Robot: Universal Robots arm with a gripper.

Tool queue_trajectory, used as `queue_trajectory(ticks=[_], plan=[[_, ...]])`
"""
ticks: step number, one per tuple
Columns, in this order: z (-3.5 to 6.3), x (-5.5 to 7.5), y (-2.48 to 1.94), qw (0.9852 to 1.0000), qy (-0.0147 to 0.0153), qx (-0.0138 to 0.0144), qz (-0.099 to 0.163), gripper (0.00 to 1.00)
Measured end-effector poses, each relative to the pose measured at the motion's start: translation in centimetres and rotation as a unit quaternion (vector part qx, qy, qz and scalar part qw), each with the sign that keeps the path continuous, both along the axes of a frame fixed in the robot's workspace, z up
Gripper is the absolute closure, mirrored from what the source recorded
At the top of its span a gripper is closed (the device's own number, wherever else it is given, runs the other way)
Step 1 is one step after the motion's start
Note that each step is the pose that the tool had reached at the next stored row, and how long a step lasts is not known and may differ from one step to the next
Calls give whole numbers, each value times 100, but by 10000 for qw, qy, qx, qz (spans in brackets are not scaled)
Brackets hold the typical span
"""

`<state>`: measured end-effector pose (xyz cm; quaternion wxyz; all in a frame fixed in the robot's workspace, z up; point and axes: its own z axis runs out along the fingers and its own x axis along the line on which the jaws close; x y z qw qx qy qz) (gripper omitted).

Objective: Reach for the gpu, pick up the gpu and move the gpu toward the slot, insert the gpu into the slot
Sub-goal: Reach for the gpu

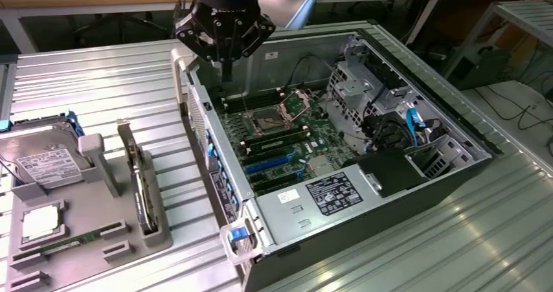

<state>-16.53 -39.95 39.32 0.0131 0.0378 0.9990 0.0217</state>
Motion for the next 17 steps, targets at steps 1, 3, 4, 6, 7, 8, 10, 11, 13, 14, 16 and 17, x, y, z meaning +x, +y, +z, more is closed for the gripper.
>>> queue_trajectory(ticks=[1, 3, 4, 6, 7, 8, 10, 11, 13, 14, 16, 17], plan=[[0, -13, 0, 10000, 0, 0, 0, 89], [0, -42, -1, 10000, 0, 0, -1, 89], [0, -59, -2, 10000, 0, 0, 0, 89], [0, -93, -3, 10000, 0, 0, 0, 89], [0, -109, -3, 10000, 0, 0, 0, 89], [0, -139, -4, 10000, 0, 0, 0, 89], [0, -192, -5, 10000, 0, 0, 0, 89], [-1, -213, -6, 10000, 0, 0, 0, 89], [0, -248, -7, 10000, 0, 0, 0, 89], [0, -273, -7, 10000, 0, 0, 0, 89], [0, -340, -9, 10000, 0, 0, 0, 89], [0, -355, -9, 10000, 0, 0, 0, 89]])
